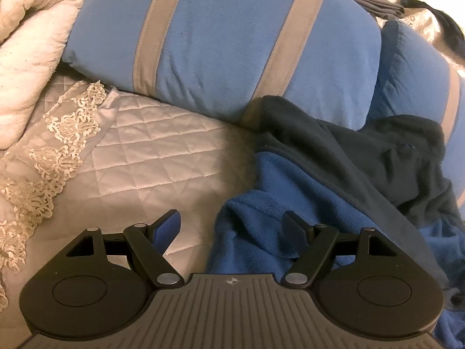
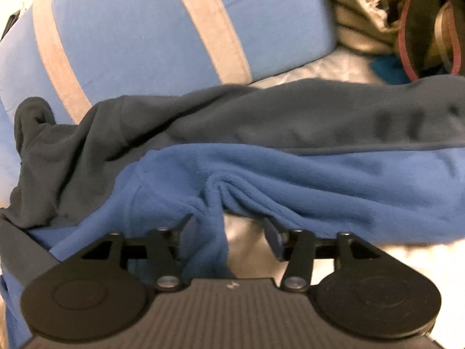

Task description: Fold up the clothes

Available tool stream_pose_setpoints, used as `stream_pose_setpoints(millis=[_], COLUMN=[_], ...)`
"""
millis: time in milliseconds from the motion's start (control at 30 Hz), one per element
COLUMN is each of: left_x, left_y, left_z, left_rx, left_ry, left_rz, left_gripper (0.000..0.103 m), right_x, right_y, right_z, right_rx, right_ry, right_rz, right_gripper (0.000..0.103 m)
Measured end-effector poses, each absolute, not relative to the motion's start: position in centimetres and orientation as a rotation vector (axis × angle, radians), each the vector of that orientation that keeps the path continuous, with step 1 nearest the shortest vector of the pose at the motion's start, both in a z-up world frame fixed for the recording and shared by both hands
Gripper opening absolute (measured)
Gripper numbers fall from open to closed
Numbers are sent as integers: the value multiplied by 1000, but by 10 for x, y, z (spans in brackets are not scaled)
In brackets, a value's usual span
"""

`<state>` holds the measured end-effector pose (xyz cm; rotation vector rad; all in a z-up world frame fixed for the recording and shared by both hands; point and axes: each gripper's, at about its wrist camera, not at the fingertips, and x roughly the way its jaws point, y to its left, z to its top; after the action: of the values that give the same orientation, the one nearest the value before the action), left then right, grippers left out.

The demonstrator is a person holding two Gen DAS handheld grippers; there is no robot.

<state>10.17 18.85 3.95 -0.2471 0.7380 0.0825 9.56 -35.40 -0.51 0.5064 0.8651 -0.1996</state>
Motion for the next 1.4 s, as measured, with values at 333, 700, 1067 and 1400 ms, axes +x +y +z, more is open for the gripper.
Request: stream_pose_setpoints(millis=[333,700,1067,1400], left_x=[80,66,67,68], left_y=[178,191,182,187], left_z=[49,57,59,60], left_rx=[-202,-361,-367,-402], left_ry=[740,761,763,760], left_rz=[40,57,37,61], left_gripper=[76,76,76,76], right_x=[51,9,9,13], right_y=[-328,-297,-280,-277], right_z=[6,-2,-8,-12], right_rx=[631,749,752,734], right_ry=[946,1060,1104,1122], right_rz=[-109,45,102,89], right_gripper=[89,89,91,92])
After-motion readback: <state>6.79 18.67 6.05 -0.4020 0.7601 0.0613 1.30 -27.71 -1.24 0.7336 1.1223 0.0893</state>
